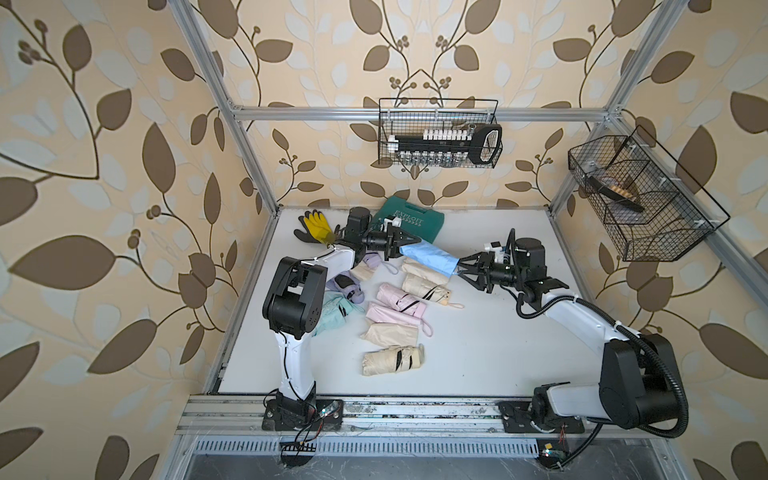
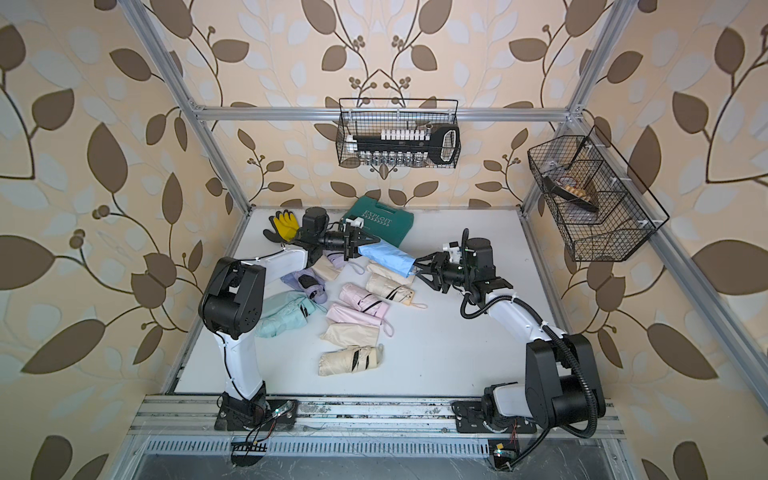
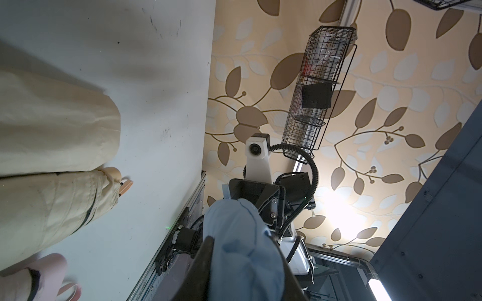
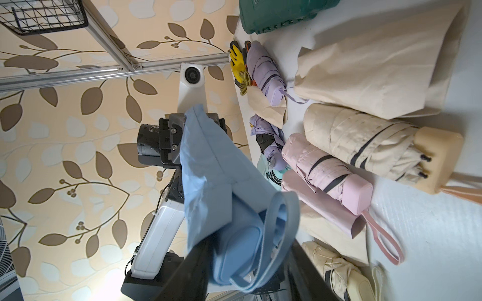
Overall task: Take umbrellas out of sleeves
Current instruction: Take out the umbrella from the umbrella sleeve.
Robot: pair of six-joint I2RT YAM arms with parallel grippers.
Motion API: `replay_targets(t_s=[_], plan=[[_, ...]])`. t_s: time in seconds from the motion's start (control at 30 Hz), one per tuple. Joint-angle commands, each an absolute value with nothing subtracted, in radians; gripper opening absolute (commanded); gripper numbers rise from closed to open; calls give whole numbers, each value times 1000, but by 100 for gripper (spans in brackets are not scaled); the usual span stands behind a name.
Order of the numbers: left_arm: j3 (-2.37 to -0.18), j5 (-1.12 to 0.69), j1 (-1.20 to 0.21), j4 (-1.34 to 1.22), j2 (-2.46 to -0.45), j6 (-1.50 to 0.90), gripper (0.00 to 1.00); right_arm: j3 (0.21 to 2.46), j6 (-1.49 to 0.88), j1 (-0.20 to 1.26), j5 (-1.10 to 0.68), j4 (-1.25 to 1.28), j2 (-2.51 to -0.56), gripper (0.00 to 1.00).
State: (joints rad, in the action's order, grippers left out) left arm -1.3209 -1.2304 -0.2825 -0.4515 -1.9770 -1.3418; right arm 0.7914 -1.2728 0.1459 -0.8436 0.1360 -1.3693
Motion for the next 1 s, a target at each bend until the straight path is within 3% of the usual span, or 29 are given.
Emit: replay_targets(t_s=[0.0, 0.4, 0.77, 0.83, 0.97], plan=[[-1332, -1276, -291, -526, -1927, -1359, 2, 815, -1305, 153, -821, 204, -1380, 45], [-1317, -1255, -291, -661, -1944, -1463, 2, 782, -1417, 199, -807, 346, -1411, 45], [-1320, -1261, -291, -677, -1945, -1477, 3, 779, -1399, 215, -783, 336, -1404, 27], [-1322, -1265, -291, -677, -1945, -1477, 14, 792, -1372, 215, -789, 309, -1401, 25], [-1320, -1265, -290, -672, -1944, -1476, 56, 816, -1330, 213, -810, 294, -1390, 23]])
